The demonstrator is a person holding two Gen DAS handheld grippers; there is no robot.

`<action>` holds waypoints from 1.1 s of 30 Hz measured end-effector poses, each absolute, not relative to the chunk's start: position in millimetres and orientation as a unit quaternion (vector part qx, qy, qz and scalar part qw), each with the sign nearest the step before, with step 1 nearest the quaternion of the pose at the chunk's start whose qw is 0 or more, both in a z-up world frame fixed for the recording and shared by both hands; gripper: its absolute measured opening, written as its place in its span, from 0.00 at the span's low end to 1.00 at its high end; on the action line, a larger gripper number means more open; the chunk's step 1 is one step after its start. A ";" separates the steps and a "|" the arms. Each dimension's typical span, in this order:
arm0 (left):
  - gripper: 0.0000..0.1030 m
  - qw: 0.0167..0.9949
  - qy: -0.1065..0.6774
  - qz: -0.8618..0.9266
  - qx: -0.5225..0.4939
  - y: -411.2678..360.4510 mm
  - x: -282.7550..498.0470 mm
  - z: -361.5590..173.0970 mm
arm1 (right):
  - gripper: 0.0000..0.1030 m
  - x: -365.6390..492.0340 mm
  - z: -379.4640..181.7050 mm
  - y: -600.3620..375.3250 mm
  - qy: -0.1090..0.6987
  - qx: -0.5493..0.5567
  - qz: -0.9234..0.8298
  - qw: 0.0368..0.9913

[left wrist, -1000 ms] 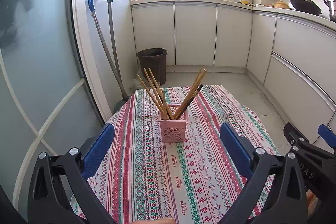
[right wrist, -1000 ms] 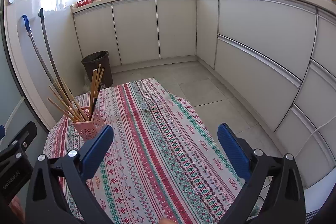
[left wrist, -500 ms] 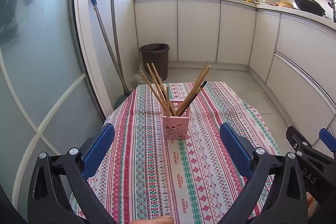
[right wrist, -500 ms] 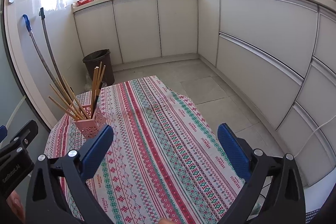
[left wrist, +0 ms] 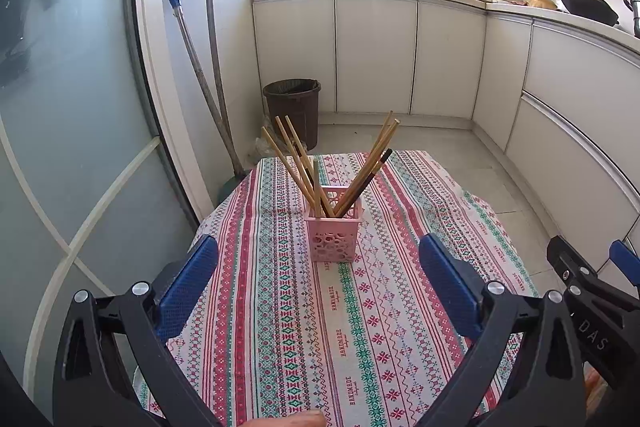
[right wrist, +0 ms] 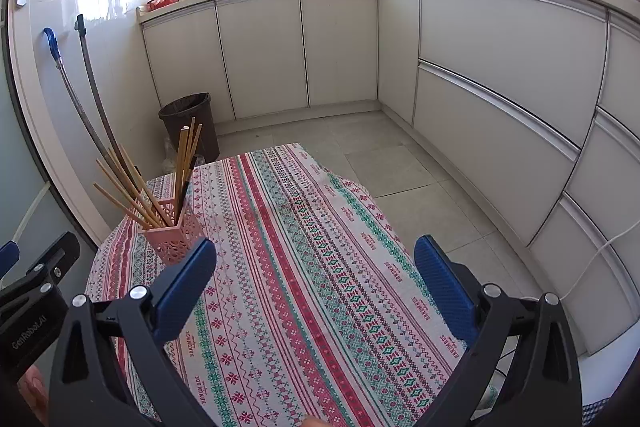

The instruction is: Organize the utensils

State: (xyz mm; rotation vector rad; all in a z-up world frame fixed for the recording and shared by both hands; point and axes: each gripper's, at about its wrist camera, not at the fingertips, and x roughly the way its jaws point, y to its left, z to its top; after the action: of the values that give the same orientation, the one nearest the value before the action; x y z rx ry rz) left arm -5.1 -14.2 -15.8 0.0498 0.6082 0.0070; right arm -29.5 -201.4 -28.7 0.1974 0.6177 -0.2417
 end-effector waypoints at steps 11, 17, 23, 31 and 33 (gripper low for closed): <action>0.93 0.953 0.301 0.006 0.024 -13.2 -4.5 -16.7 | 0.94 -28.7 -29.1 -201.9 0.305 0.097 -0.117 0.940; 0.93 0.953 0.302 0.009 0.025 -12.8 -4.1 -18.5 | 0.94 -28.9 -28.9 -201.8 0.306 0.096 -0.116 0.940; 0.93 0.953 0.302 0.009 0.026 -13.2 -4.2 -18.2 | 0.94 -29.7 -29.0 -202.0 0.308 0.097 -0.114 0.940; 0.93 0.952 0.304 0.010 0.027 -15.0 -4.1 -18.7 | 0.94 -30.0 -28.8 -203.4 0.310 0.098 -0.110 0.939; 0.93 0.952 0.304 0.010 0.027 -14.8 -4.2 -18.8 | 0.94 -29.9 -28.9 -203.1 0.310 0.097 -0.110 0.939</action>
State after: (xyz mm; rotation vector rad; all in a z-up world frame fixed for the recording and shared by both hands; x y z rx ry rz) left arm -4.2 -14.8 -18.8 0.0555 0.6168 0.0209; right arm -29.9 -203.1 -28.9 0.1983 0.6335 -0.2250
